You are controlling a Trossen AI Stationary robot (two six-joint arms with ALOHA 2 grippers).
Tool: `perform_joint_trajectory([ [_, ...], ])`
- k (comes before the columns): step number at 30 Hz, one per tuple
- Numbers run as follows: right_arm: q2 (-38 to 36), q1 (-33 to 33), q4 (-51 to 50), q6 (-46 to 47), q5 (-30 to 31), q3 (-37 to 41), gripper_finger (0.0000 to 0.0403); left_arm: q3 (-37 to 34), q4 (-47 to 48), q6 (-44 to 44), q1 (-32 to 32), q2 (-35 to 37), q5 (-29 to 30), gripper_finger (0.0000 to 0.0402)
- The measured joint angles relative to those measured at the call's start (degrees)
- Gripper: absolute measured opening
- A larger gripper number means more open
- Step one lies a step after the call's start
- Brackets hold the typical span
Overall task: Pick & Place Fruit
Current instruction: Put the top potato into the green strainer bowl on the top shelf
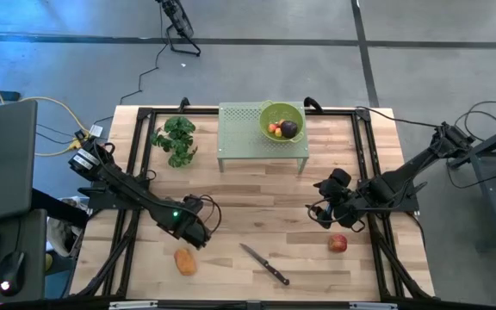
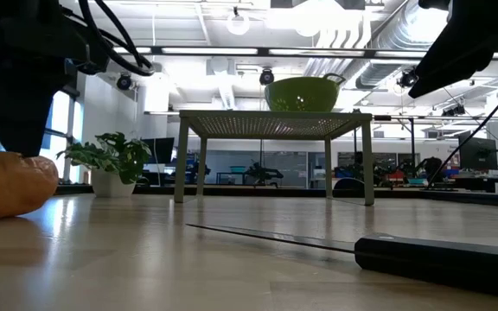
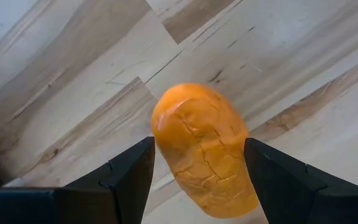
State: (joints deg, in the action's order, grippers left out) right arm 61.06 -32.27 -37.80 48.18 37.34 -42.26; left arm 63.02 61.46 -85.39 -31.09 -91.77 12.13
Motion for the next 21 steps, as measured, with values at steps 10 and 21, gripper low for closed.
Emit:
perform_joint_trajectory([
  [10, 0.01, 0.01, -0.02, -0.42, -0.02, 0.00, 0.0356, 0.00, 1.84, 2.65, 2.46, 0.02, -3.77, 0.0242],
  [21, 0.02, 0.02, 0.00, -0.42, -0.04, 0.00, 0.0356, 0.00, 1.58, 0.22, 3.34, 0.04, -4.19, 0.0242],
])
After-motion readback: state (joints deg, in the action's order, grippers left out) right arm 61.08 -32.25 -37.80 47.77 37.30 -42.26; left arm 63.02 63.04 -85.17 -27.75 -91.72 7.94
